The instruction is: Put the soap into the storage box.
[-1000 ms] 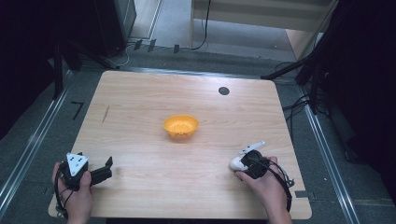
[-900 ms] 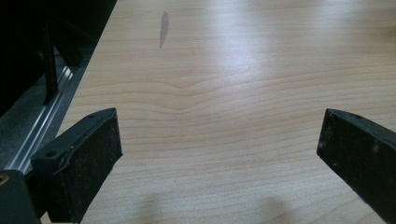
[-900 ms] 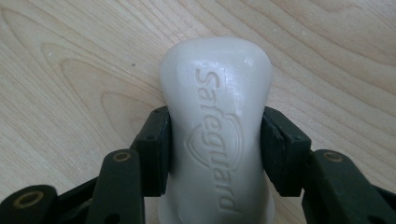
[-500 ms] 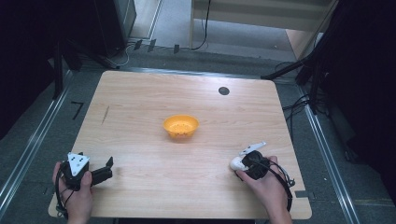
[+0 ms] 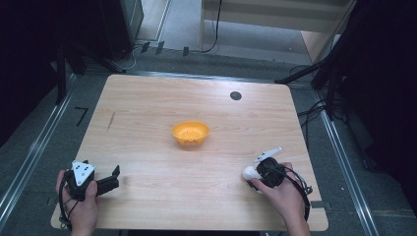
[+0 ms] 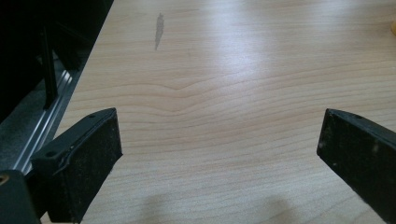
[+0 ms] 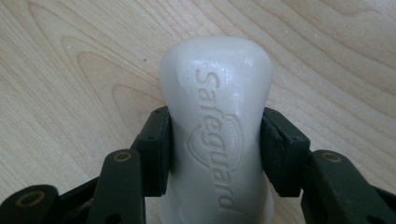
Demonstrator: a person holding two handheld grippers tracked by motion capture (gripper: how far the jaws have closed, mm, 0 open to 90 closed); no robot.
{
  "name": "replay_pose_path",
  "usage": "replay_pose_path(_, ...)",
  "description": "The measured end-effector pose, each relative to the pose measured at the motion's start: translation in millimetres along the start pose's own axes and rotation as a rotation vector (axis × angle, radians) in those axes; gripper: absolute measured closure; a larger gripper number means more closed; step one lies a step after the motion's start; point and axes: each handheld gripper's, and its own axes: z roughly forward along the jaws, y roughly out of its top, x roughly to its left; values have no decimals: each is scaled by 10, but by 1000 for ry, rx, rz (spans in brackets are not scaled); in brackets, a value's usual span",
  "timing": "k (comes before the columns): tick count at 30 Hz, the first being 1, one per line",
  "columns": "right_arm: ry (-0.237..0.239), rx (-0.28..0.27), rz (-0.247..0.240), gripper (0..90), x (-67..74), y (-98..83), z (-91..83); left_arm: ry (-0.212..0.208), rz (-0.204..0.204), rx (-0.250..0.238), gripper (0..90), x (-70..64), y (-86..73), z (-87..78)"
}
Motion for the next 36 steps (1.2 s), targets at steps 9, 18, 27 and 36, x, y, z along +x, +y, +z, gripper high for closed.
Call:
replay_pose_path(9, -13, 1, -48, 505, -11, 131, -52, -4, 6, -2, 1, -8, 1, 4)
replay_pose_path(18, -3, 4, -102, 507, -29, 287, -143, -2, 8, 5, 0, -7, 3, 10)
replay_pose_path(27, 15, 24, -181, 508, -4, 550, -181, -2, 8, 6, 1, -5, 4, 12)
replay_pose_path(36, 47, 41, -215, 509, 0, 732, -162, -4, 4, 1, 1, -3, 2, 11)
